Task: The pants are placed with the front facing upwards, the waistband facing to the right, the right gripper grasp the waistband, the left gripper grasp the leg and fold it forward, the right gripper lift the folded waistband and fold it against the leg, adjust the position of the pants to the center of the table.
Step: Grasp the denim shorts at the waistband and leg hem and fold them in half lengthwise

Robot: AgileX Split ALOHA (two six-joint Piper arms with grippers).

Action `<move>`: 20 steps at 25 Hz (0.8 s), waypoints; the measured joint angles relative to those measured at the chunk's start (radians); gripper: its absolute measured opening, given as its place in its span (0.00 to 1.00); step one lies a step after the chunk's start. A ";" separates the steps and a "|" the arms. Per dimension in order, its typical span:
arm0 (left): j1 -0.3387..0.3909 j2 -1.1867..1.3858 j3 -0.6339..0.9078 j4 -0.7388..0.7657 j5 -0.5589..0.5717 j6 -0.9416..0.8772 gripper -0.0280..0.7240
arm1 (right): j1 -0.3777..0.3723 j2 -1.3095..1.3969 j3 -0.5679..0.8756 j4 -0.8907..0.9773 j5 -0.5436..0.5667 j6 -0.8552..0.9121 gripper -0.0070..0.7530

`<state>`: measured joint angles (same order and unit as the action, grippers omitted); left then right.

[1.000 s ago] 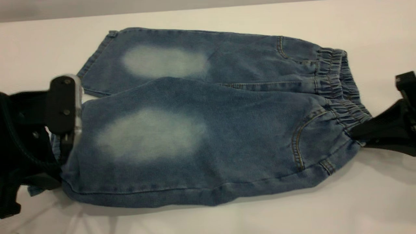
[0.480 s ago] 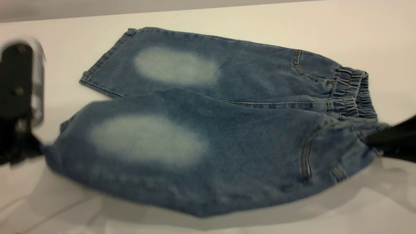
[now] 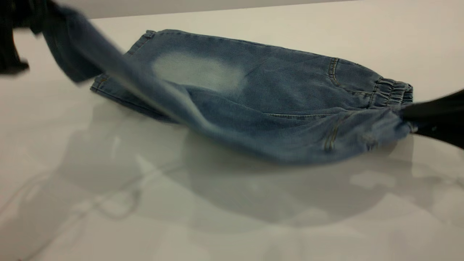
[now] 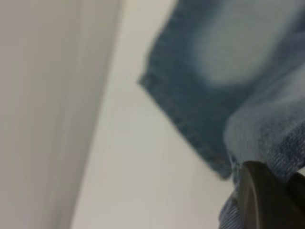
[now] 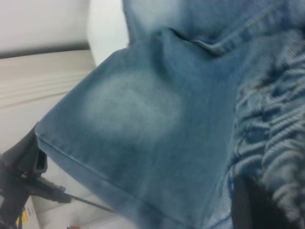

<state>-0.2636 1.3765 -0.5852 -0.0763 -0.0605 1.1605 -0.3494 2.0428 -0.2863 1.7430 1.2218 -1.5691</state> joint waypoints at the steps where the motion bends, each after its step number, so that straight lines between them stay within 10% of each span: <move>1: 0.015 0.005 -0.015 0.000 0.001 0.014 0.08 | 0.000 0.000 -0.013 0.000 0.003 0.000 0.05; 20: 0.091 0.469 -0.370 -0.002 -0.073 0.062 0.08 | 0.001 0.001 -0.330 -0.001 -0.156 0.138 0.05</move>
<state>-0.1721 1.8459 -0.9555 -0.0783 -0.1336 1.2230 -0.3484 2.0436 -0.6164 1.7417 1.0656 -1.4313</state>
